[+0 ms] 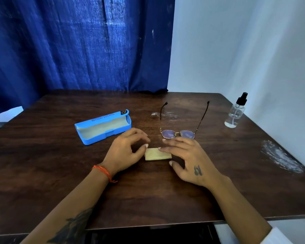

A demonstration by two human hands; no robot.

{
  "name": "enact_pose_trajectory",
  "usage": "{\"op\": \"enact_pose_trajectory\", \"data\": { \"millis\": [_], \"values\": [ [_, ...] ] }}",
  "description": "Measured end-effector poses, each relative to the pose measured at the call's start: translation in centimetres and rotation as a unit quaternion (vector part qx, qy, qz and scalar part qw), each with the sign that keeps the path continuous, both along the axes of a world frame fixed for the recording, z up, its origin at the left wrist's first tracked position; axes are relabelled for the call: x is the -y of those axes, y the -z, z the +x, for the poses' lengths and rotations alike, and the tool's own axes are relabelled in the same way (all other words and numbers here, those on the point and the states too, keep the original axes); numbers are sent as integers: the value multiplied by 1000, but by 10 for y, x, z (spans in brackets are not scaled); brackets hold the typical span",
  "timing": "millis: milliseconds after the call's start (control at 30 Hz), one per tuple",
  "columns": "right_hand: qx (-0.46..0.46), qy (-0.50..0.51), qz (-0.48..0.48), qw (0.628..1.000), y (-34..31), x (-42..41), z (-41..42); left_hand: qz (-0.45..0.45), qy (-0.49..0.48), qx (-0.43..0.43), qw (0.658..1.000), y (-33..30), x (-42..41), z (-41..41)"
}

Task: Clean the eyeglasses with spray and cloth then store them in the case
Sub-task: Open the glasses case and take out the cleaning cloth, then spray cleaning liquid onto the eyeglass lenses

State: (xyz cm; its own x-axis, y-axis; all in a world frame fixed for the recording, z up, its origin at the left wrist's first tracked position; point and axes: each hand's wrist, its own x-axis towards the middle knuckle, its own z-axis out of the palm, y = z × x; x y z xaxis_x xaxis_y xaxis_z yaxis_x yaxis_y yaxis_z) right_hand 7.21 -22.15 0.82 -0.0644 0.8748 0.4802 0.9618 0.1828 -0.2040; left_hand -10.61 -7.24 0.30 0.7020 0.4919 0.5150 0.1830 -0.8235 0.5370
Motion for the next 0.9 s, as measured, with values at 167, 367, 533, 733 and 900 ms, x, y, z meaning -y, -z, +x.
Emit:
{"op": "enact_pose_trajectory", "data": {
  "millis": [167, 367, 533, 733, 900],
  "values": [
    [80, 51, 84, 992, -16, 19, 14, -84, -6, -20, 996, -7, 2, 18],
    [78, 90, 195, 974, -47, 23, 48, -230, 16, -14, 973, -20, -5, 61],
    [-6, 144, 269, 952, -62, 9, 91, -308, 2, 63, 949, -14, -12, 89],
    [-130, 297, 295, 899, -39, -28, 152, -339, 6, 91, 936, -3, -23, 87],
    [-204, 366, 249, 873, -17, -33, 175, -336, 25, 53, 940, 0, -28, 90]
  ]
}}
